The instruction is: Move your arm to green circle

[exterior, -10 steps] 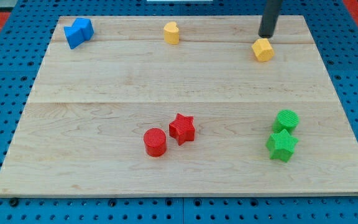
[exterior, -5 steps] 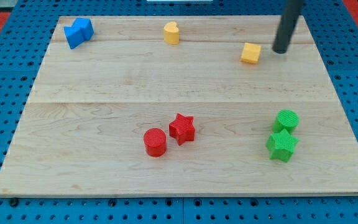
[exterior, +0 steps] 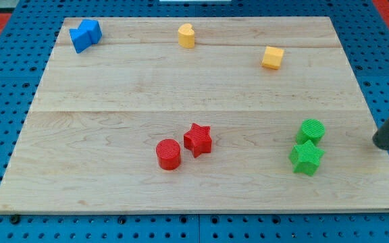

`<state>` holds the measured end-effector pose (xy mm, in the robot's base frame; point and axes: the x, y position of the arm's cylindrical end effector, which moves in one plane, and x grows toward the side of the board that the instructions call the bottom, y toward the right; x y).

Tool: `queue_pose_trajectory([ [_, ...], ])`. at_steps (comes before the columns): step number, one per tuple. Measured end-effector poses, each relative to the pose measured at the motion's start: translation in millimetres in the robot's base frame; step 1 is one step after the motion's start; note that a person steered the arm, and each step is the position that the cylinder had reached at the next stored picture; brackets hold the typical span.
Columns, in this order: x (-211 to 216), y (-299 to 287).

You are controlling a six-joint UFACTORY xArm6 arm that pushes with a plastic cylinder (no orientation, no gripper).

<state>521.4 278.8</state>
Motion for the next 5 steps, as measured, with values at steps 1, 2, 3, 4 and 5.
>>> queue_pose_trajectory([
  [1, 1, -29],
  [2, 1, -52],
  [3, 3, -53],
  [4, 3, -53],
  [5, -15, -54],
])
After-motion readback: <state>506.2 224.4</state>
